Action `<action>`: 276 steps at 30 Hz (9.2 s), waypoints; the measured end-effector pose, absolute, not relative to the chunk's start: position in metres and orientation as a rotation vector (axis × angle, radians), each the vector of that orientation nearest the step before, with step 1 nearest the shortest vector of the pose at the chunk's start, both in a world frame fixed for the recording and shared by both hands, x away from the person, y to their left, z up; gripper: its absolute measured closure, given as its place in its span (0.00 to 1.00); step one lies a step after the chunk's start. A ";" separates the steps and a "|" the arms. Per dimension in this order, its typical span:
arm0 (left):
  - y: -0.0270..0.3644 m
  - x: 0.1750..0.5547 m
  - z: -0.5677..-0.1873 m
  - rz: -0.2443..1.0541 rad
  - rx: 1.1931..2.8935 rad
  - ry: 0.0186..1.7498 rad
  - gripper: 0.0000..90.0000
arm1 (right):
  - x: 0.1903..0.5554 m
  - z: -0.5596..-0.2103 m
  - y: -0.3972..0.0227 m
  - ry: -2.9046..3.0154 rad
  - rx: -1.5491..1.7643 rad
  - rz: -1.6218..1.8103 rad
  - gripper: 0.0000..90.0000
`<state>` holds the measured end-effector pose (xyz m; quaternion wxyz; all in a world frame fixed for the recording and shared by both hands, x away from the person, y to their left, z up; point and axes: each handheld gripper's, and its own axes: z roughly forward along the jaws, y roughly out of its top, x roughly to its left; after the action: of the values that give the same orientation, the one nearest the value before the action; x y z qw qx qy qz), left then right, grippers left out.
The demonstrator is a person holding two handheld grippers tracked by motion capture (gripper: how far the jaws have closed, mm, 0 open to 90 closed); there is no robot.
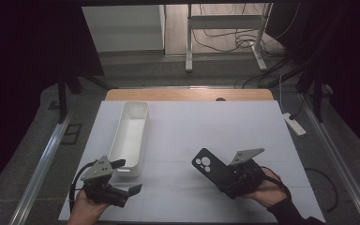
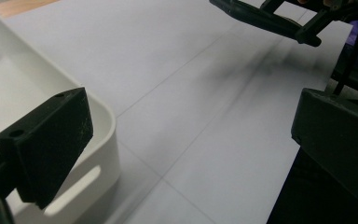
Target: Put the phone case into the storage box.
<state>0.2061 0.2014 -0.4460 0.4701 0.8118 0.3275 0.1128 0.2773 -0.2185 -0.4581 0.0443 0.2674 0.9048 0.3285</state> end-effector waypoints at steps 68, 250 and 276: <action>0.131 0.245 -0.454 0.095 2.052 0.441 0.00 | 0.250 -0.449 -0.189 2.863 0.545 1.280 0.16; 0.099 0.261 -0.412 -0.091 2.033 0.688 0.18 | 0.236 -0.452 -0.155 2.486 0.526 0.901 0.24; 0.091 0.266 -0.407 -0.059 2.004 0.749 0.17 | 0.229 -0.456 -0.151 2.348 0.411 0.805 0.76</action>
<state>0.2657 0.0909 -0.4070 0.4801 0.8214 0.3070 -0.0241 0.2295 -0.1511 -0.4561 0.3076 0.1554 0.8880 0.3045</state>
